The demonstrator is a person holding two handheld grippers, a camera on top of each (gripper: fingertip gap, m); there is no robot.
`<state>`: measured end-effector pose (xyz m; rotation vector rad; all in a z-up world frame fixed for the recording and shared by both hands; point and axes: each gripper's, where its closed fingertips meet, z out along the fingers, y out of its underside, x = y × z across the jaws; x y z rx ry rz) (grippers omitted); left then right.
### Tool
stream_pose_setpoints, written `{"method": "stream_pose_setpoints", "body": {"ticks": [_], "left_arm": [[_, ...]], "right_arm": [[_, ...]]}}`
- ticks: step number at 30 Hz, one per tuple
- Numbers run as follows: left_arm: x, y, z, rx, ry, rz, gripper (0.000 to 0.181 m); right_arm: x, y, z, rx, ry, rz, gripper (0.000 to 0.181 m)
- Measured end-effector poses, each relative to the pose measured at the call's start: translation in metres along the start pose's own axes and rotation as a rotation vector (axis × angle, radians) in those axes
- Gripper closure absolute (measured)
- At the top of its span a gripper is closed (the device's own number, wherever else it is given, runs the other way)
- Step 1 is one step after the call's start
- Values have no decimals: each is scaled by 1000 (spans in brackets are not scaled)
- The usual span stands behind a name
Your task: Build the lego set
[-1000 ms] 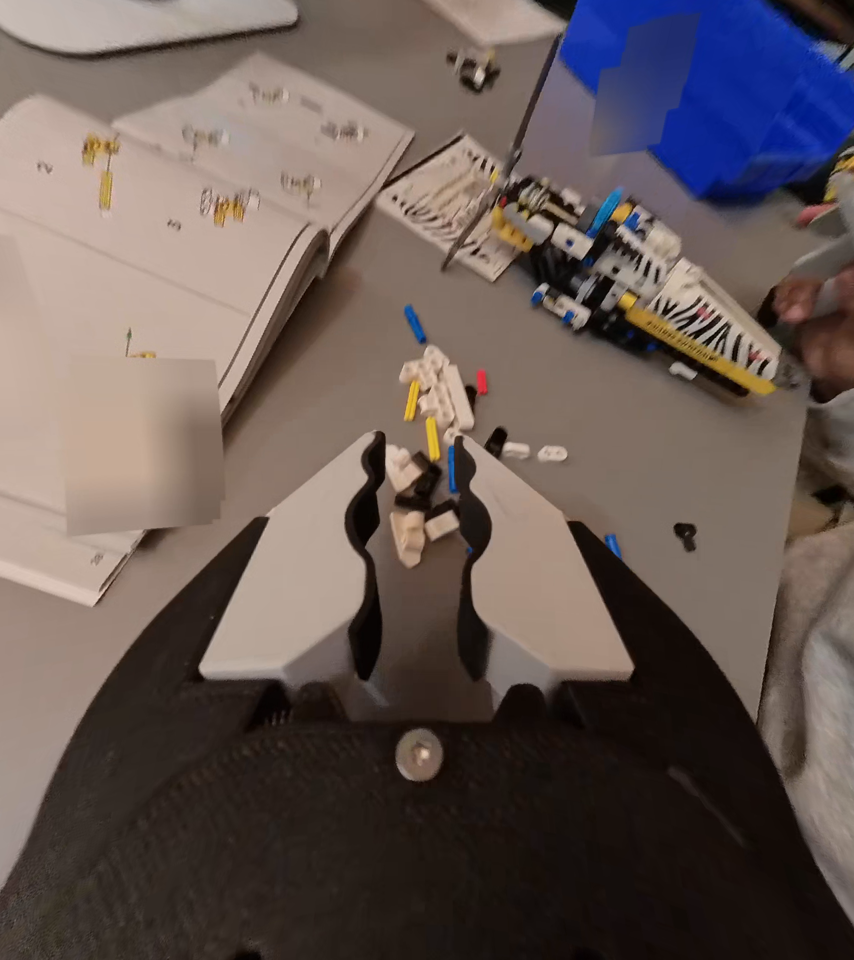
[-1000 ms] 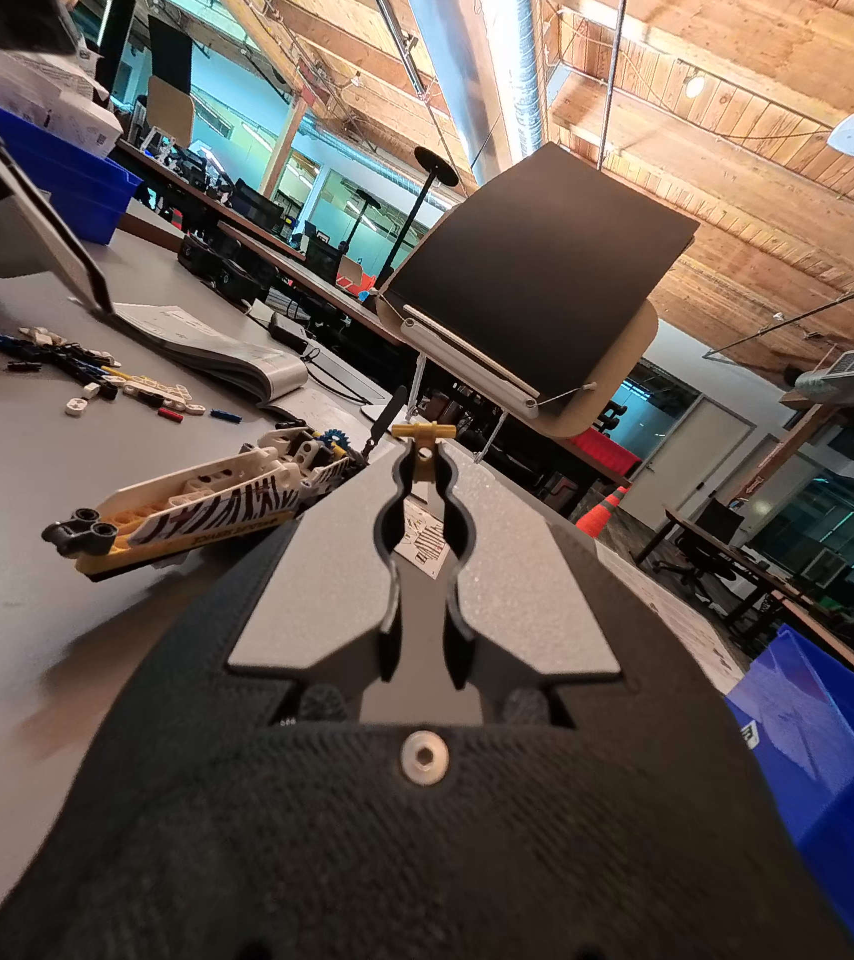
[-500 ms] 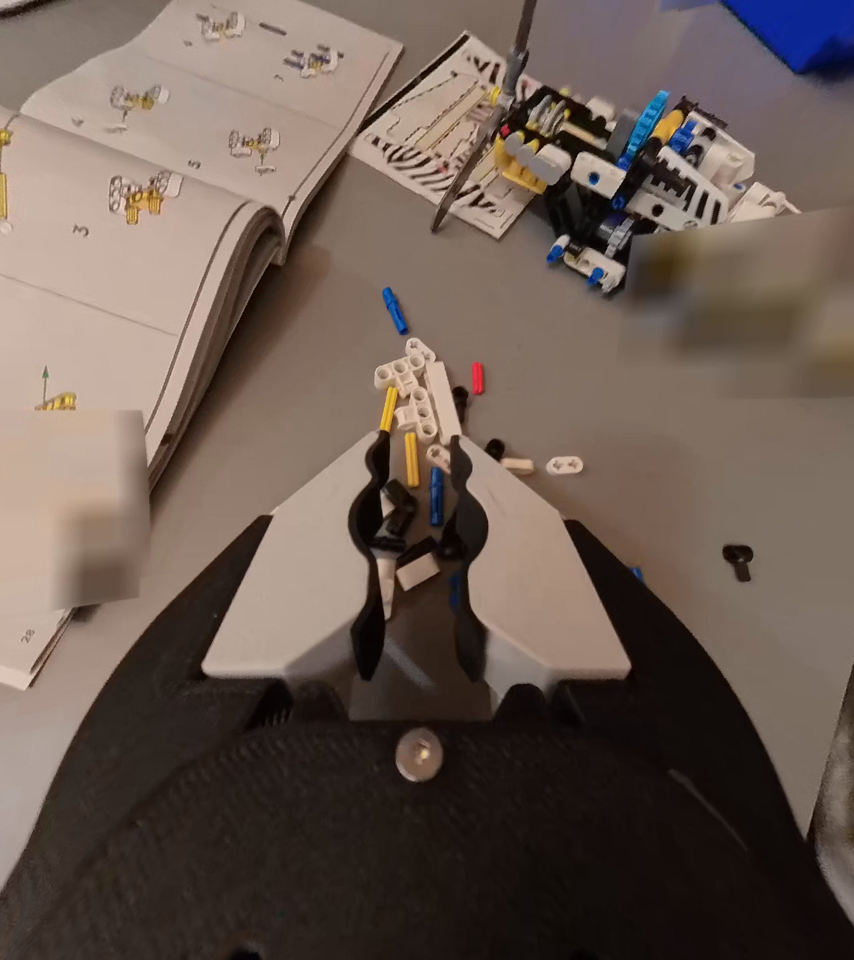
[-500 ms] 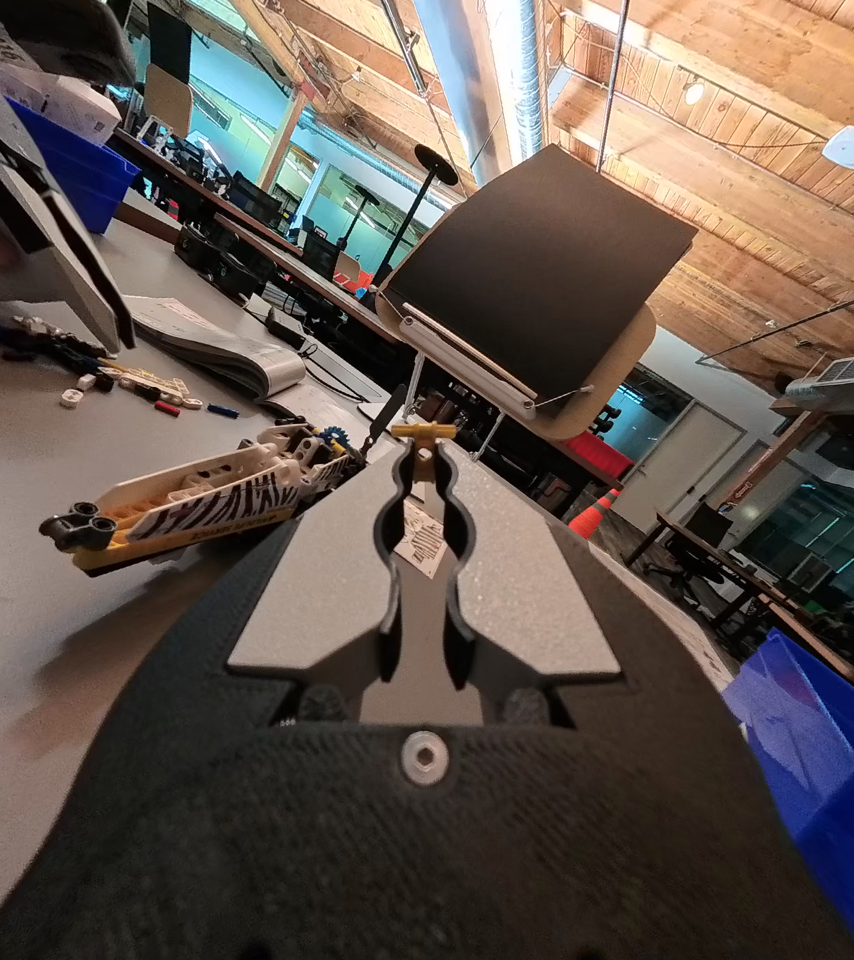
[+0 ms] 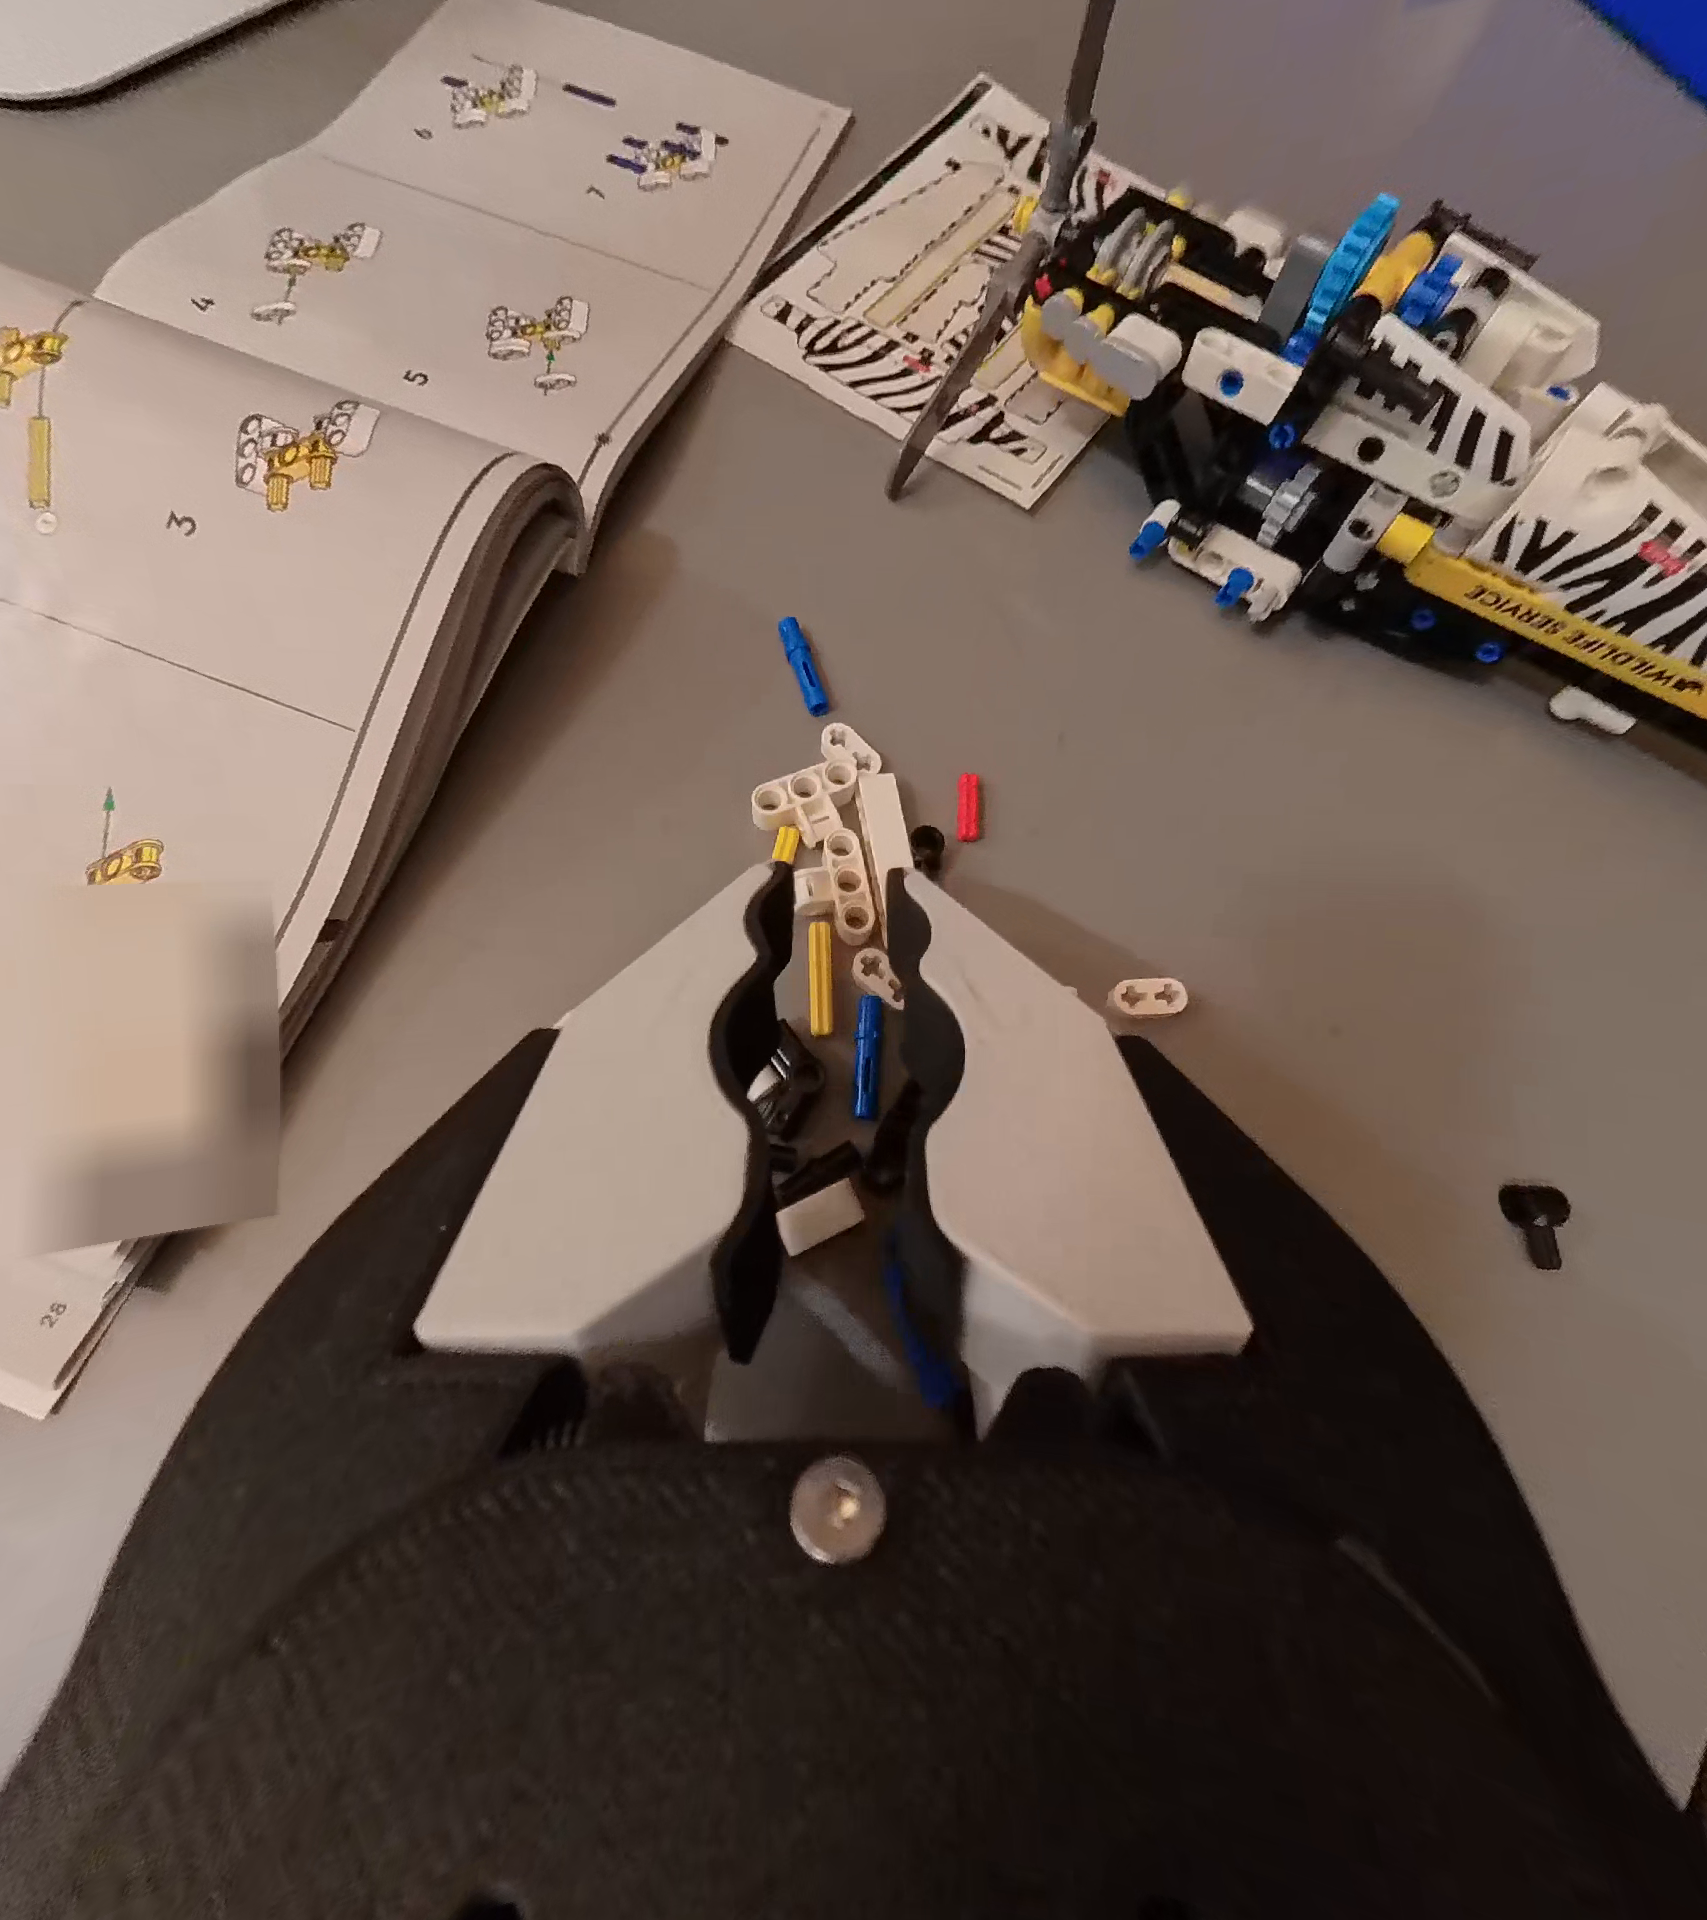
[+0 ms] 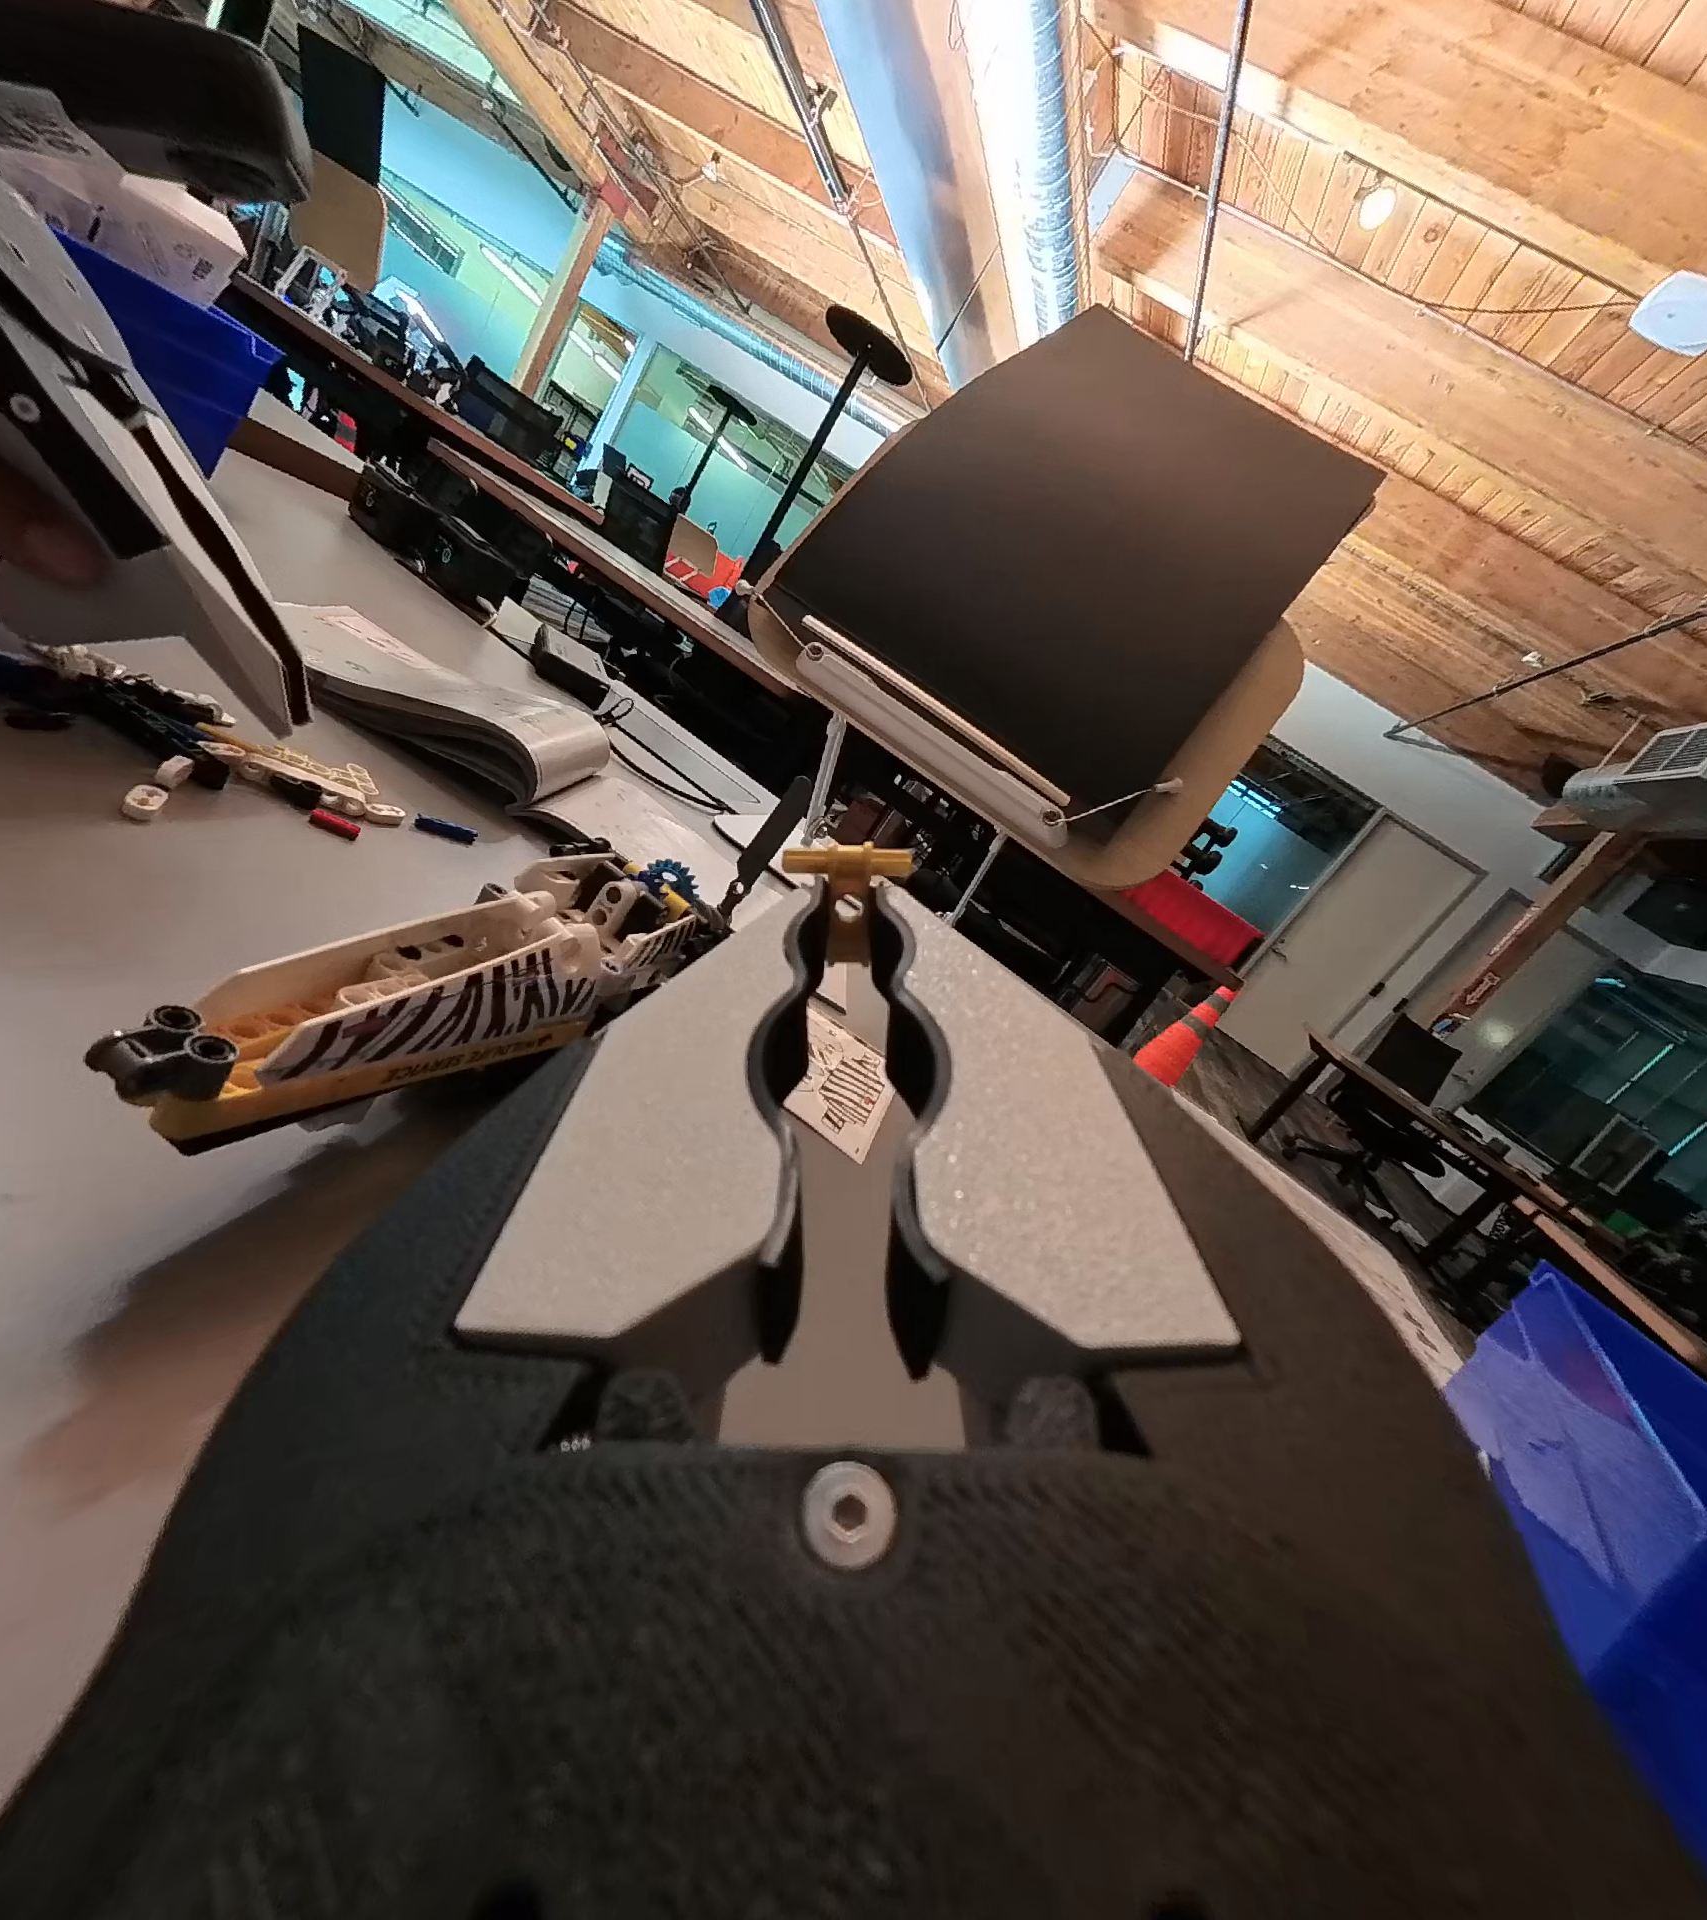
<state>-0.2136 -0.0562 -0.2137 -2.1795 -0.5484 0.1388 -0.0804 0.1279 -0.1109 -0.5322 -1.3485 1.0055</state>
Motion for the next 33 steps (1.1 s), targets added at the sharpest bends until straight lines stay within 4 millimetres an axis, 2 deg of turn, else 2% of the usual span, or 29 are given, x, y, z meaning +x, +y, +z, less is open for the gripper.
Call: {"method": "stream_pose_setpoints", "body": {"ticks": [9,12,13,20,25,33], "left_arm": [[0,6,4,-51,-30,27,164],[2,3,1,-21,5,1,181],[2,1,0,-6,15,-8,181],[-1,-3,-5,37,47,-68,181],[0,4,1,-22,35,-54,163],[1,7,3,-46,27,-40,167]], "right_arm": [[-1,1,1,-3,-2,-9,177],[0,0,1,0,-1,-8,177],[0,0,1,0,-1,-8,177],[0,1,2,0,0,-11,176],[-1,1,2,-4,-2,-18,176],[-1,2,3,-6,-4,-22,176]]}}
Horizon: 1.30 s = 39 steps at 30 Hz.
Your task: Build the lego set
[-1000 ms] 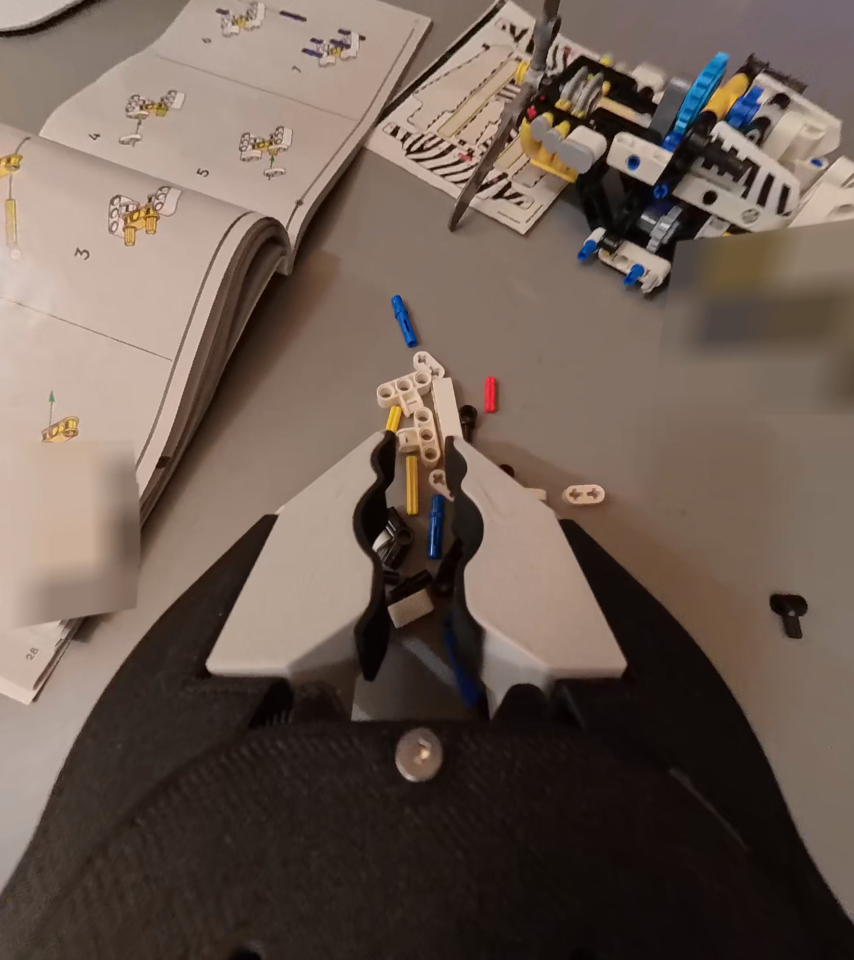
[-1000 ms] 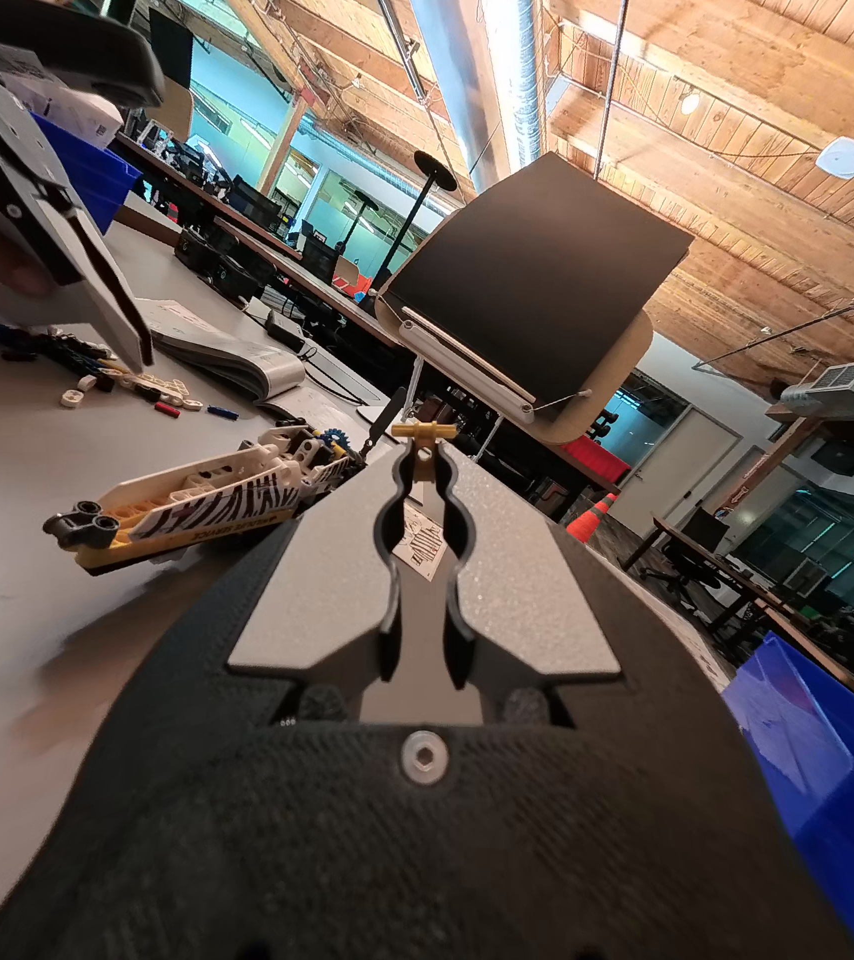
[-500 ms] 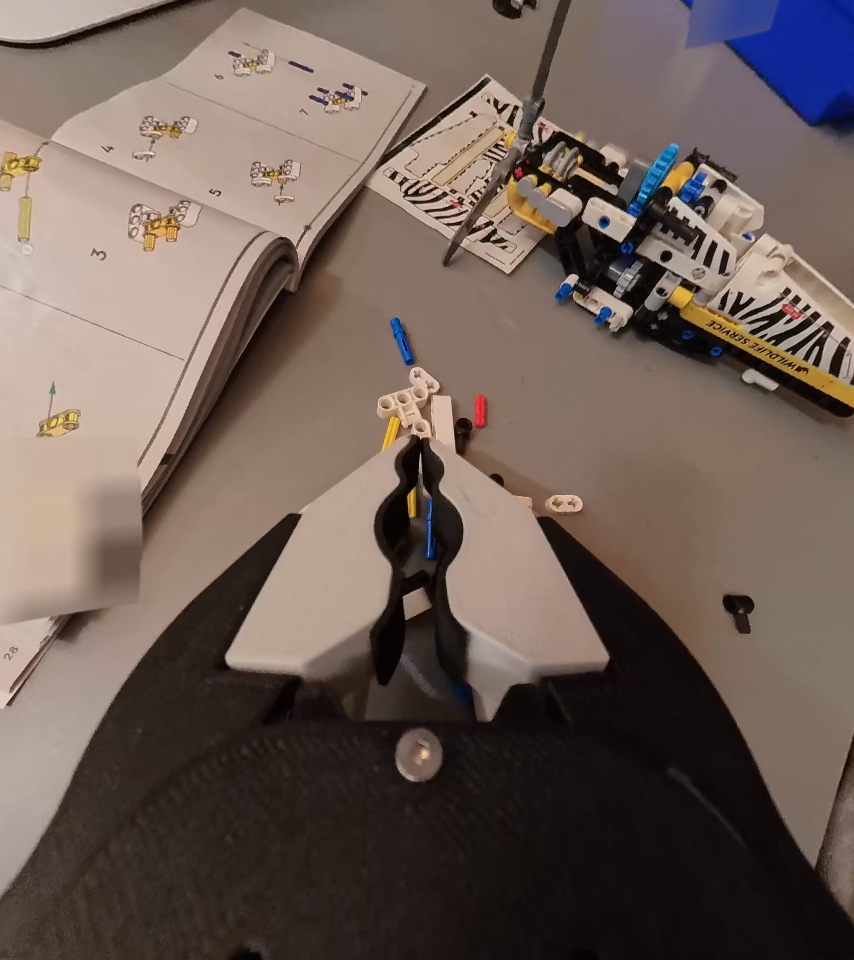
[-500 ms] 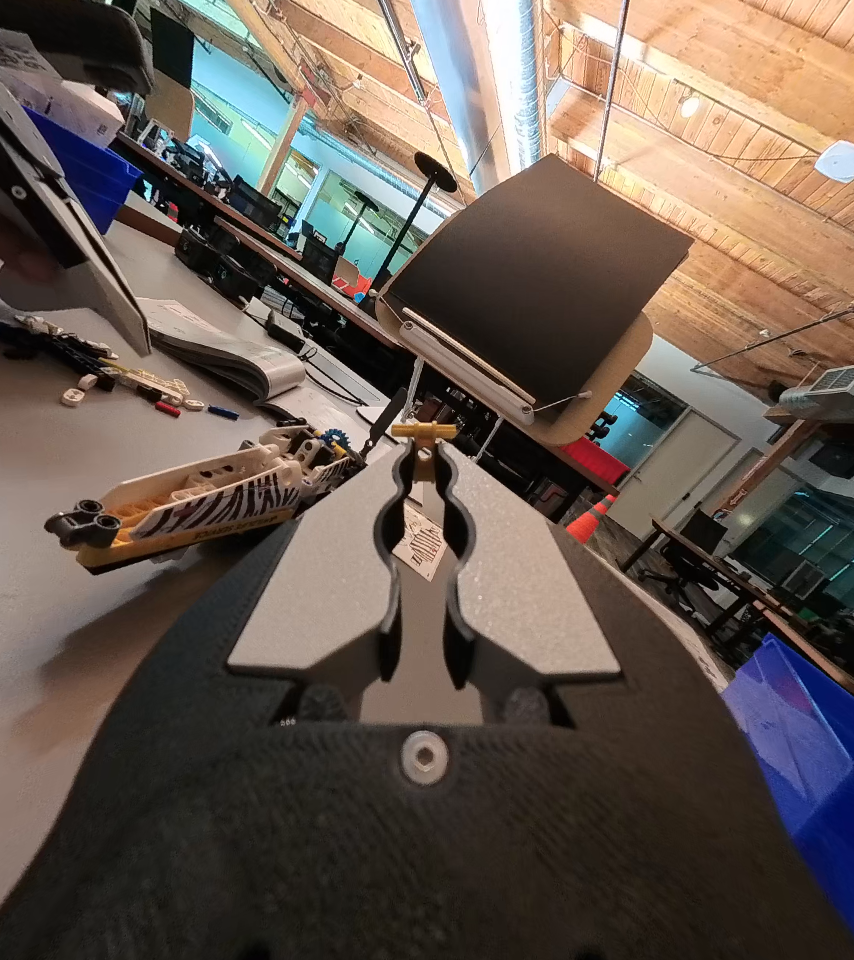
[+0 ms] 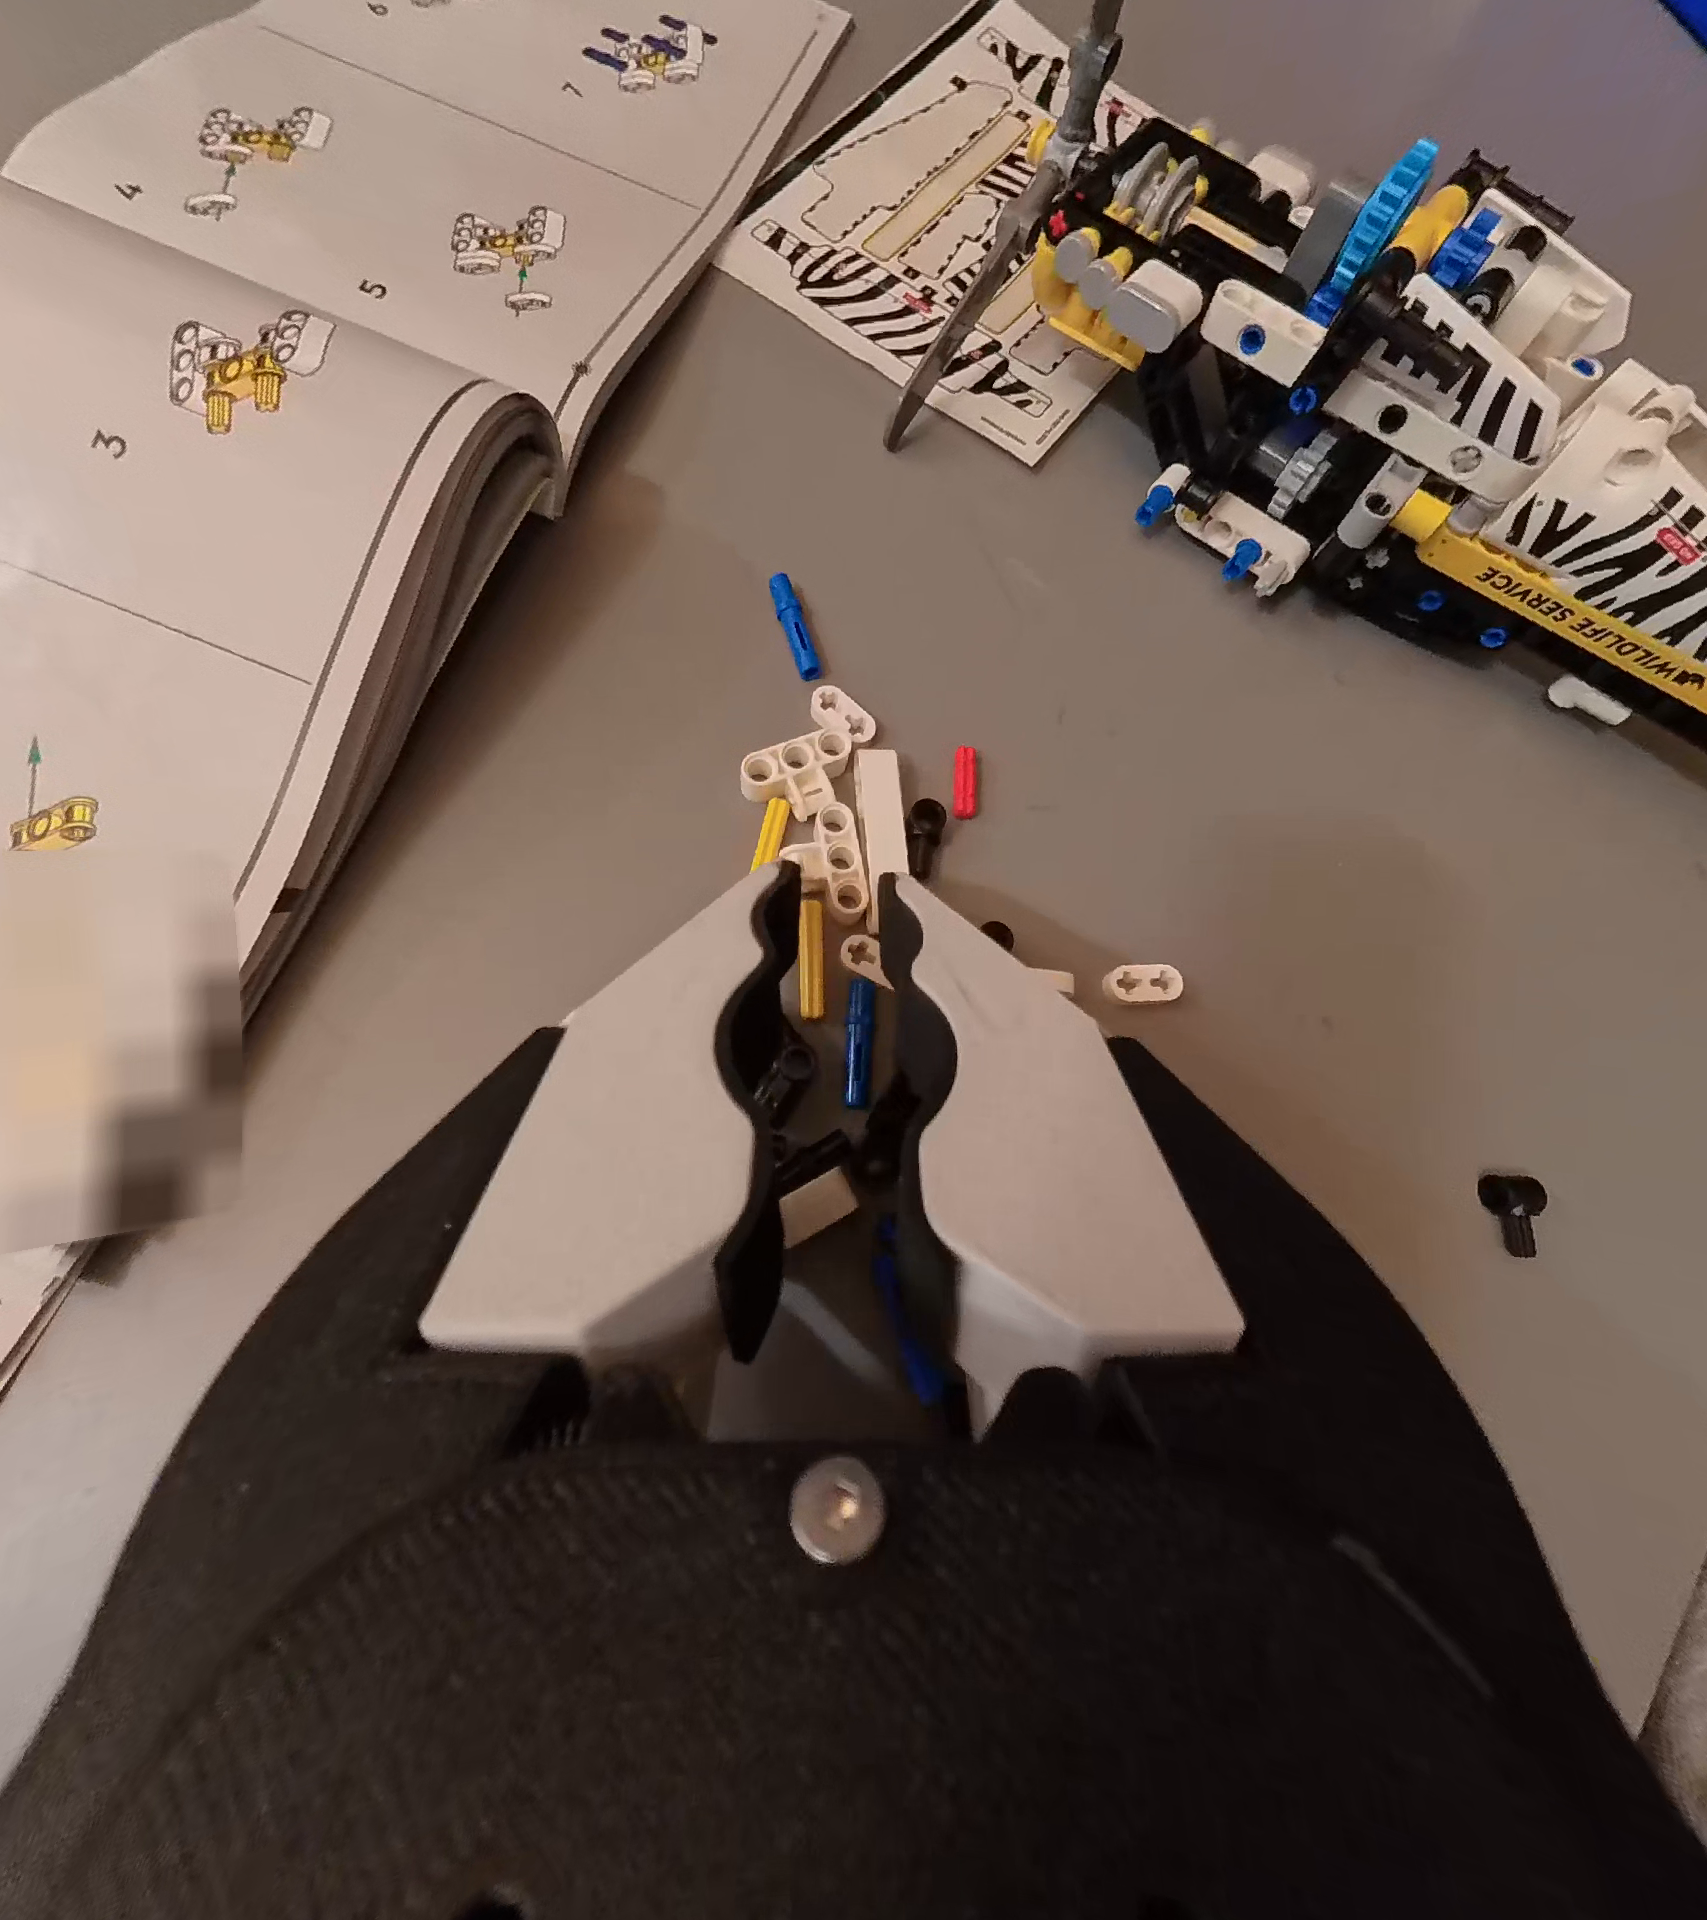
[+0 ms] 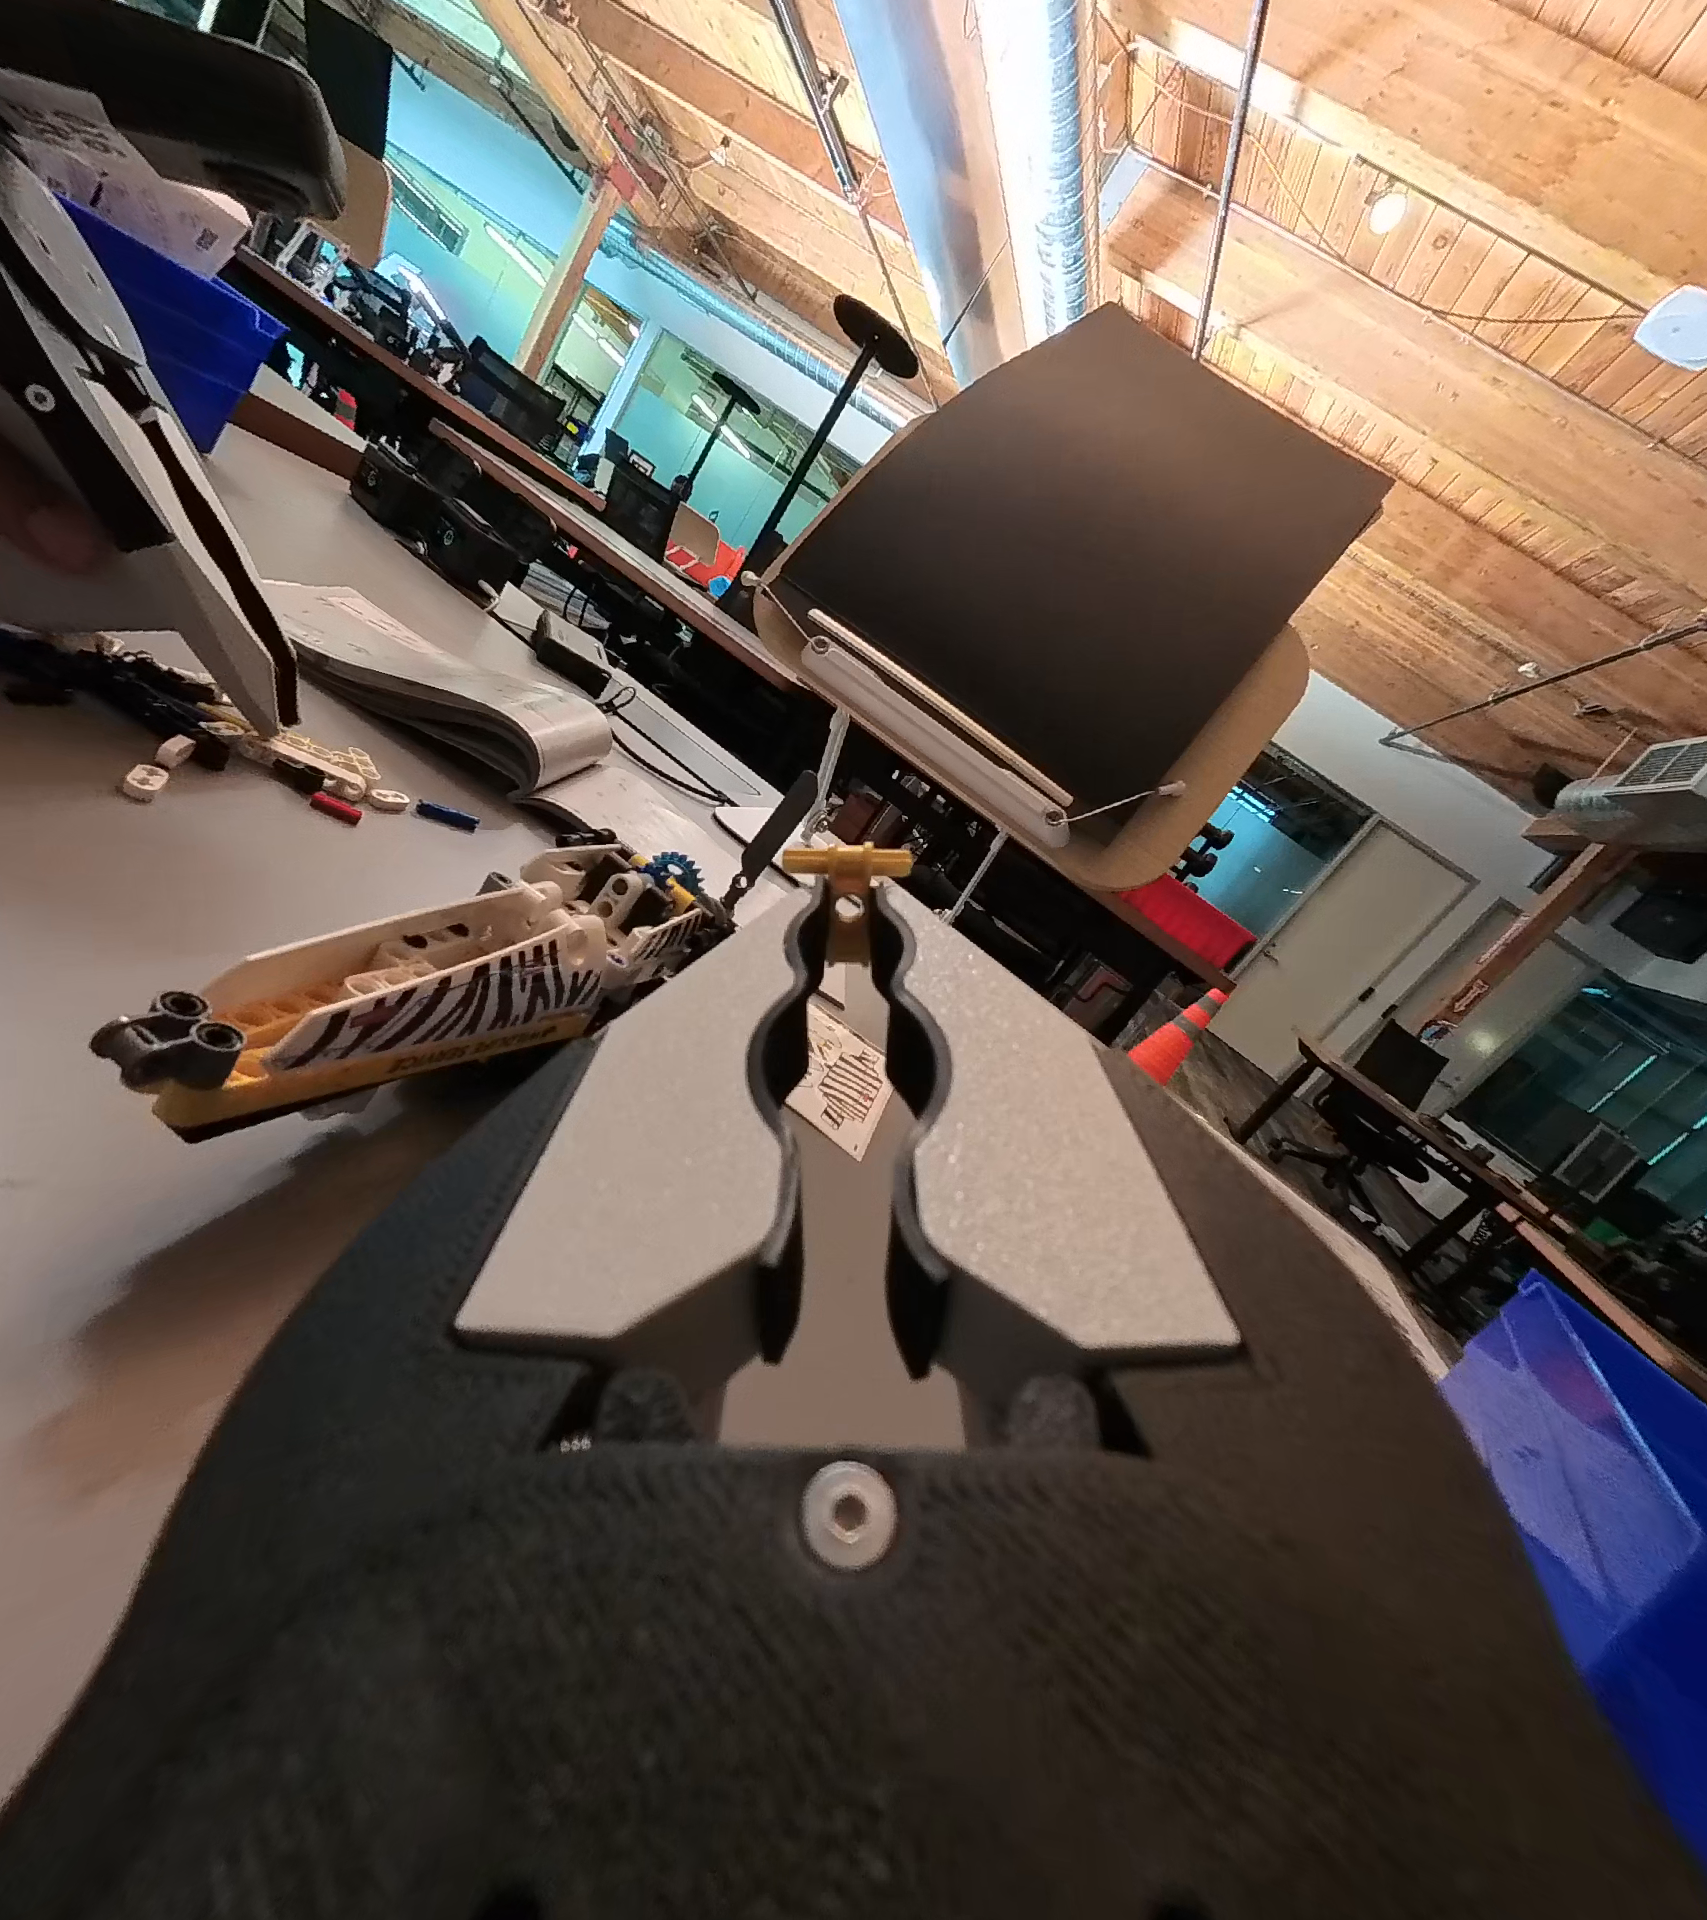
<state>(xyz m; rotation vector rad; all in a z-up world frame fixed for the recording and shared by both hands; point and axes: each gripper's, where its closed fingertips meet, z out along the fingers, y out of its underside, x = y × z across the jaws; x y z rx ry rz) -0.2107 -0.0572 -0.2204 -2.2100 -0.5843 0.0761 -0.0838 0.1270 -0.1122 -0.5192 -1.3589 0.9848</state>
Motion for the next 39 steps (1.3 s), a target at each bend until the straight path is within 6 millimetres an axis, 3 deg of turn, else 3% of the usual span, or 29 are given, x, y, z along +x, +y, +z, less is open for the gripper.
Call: {"method": "stream_pose_setpoints", "body": {"ticks": [12,21,39], "left_arm": [[0,-1,-3,18,34,-39,181],[2,0,-2,10,43,-36,169],[-6,0,-2,9,-8,-62,178]], "right_arm": [[1,0,0,2,0,-1,177],[1,-1,0,2,0,-5,177],[1,-1,1,3,-2,-11,176]]}}
